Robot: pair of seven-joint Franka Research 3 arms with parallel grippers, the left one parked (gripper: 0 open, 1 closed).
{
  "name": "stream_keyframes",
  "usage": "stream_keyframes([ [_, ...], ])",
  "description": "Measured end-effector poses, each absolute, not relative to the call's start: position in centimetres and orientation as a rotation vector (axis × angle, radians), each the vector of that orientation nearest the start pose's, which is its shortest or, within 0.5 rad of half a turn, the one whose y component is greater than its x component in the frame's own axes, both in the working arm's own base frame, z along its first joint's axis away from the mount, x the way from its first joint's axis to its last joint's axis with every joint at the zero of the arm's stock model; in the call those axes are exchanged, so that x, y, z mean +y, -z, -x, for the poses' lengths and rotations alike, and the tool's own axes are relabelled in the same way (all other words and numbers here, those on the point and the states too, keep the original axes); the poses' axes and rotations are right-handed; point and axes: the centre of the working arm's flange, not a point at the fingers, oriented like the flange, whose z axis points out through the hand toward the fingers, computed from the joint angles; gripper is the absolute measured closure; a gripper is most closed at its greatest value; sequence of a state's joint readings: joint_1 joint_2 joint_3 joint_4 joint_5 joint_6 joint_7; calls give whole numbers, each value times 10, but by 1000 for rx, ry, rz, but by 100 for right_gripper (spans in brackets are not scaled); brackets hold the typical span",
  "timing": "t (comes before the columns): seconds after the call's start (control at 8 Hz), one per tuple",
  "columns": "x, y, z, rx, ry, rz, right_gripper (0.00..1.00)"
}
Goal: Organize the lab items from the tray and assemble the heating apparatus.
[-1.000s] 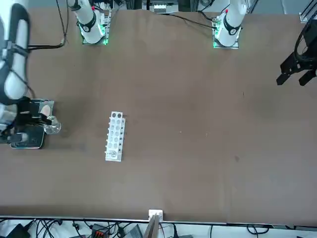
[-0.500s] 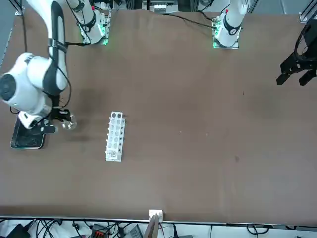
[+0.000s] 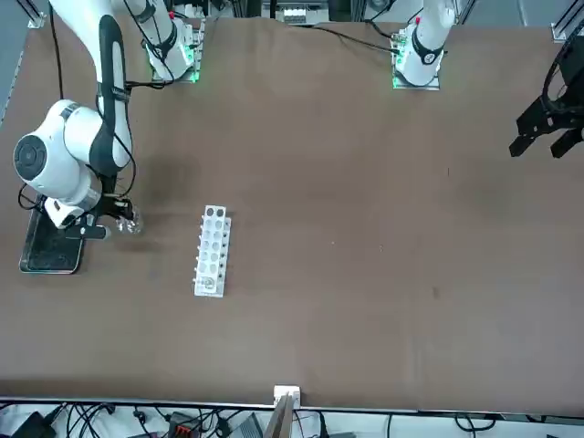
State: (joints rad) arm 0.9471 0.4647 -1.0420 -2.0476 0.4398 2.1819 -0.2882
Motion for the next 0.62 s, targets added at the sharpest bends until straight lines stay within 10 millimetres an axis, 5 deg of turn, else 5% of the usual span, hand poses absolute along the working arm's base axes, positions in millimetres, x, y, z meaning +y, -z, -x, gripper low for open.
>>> stream_keyframes([
  [0.62, -15, -270, -574, 160, -151, 3152, 70],
])
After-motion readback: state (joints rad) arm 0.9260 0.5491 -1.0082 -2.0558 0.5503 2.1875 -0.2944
